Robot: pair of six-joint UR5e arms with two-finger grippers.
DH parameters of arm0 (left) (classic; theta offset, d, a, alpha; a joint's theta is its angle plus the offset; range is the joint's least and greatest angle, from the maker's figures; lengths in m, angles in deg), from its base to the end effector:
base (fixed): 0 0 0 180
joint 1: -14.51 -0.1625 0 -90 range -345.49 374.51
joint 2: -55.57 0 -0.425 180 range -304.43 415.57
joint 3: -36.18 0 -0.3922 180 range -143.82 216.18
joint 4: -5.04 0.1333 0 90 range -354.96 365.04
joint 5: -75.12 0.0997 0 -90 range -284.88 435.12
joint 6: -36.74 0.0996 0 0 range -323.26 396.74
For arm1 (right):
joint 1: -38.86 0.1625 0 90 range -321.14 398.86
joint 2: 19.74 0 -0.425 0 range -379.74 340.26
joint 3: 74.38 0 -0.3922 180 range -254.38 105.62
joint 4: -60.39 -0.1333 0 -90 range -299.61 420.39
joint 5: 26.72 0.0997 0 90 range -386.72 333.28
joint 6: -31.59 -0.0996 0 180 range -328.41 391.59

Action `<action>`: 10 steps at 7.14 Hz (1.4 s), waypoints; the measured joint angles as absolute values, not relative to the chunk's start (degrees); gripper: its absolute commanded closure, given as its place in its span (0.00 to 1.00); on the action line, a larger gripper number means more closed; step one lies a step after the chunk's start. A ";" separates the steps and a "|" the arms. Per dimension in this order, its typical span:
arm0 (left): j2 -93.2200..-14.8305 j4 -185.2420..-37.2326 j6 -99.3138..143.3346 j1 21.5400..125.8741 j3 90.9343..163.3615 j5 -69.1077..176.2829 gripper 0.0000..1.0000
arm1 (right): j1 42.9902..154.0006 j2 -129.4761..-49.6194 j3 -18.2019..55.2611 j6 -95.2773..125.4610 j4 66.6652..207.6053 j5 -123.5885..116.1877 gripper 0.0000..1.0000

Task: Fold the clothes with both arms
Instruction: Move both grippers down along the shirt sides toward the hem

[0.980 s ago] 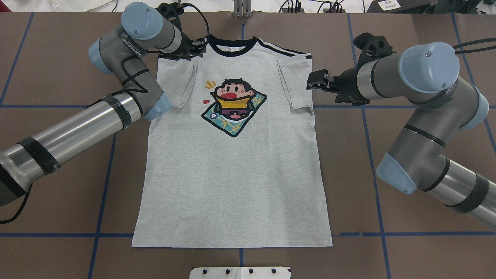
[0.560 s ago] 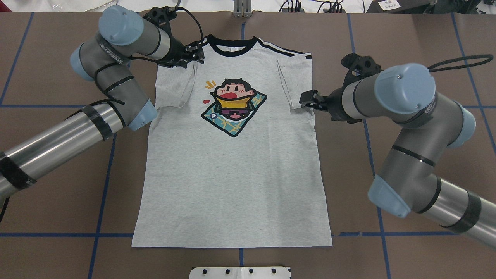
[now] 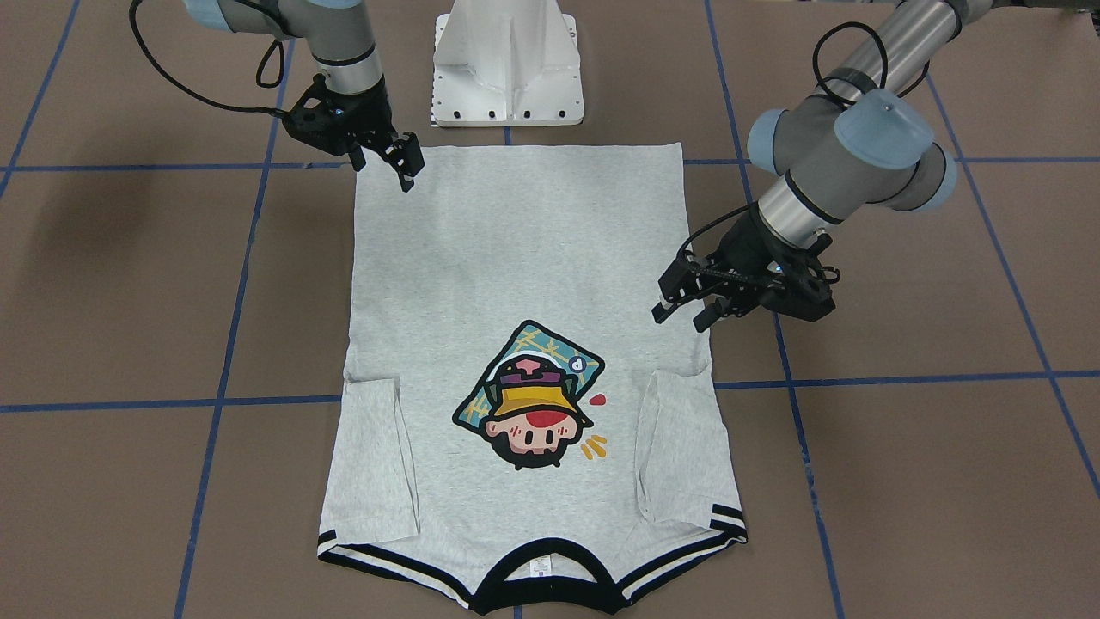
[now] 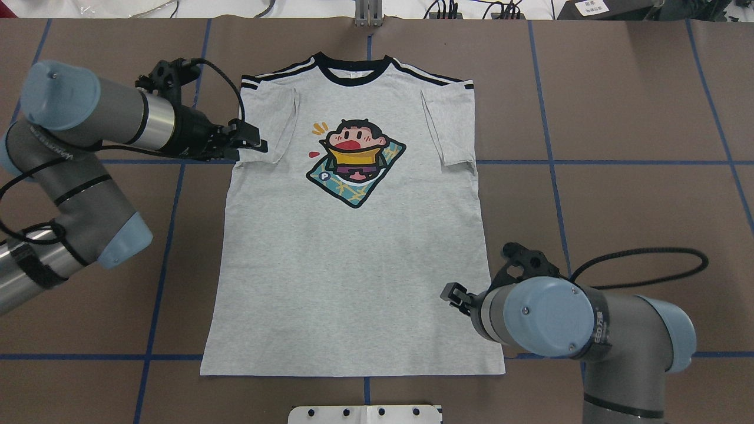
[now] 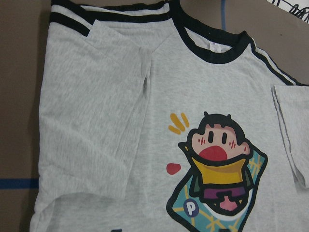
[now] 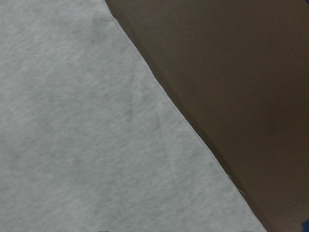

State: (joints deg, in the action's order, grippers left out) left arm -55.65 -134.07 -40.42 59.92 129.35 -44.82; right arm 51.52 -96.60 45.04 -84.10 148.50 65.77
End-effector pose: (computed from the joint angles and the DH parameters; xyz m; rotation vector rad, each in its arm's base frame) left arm 0.3772 -0.5017 0.3256 0.2167 1.3057 -0.1481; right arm -0.4853 -0.2412 0.3123 -0.1312 -0.7791 0.6180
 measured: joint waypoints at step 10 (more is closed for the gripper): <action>-42.99 -133.56 -44.31 57.11 141.46 -44.59 0.00 | 41.96 -102.55 44.08 -101.64 145.31 59.48 1.00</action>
State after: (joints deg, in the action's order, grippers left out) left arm -42.99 -133.56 -44.31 57.11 141.46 -44.59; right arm 41.96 -102.55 44.08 -101.64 145.31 59.48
